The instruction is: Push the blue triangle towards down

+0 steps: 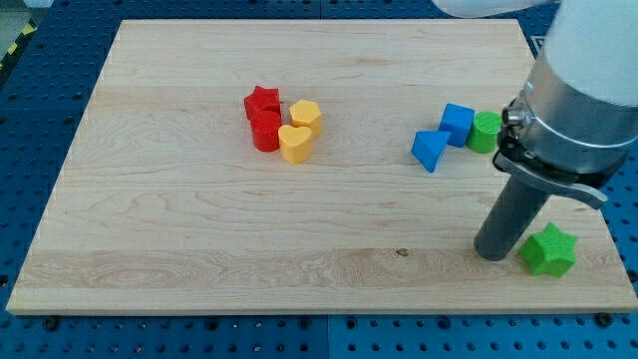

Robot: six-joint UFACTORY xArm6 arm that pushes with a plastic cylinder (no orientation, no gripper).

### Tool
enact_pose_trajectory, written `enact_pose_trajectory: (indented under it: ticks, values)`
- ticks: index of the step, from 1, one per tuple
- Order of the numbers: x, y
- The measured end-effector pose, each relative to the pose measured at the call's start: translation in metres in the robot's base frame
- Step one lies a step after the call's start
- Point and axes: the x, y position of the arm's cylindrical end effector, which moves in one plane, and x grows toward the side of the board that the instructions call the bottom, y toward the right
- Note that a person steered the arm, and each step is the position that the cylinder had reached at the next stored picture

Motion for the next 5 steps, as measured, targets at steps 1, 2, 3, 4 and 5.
enact_pose_trajectory:
  ticks: [1, 2, 3, 4, 5]
  values:
    - [0.000, 0.007]
    - [0.000, 0.021]
    - [0.000, 0.023]
    - [-0.001, 0.020]
    - [-0.017, 0.002]
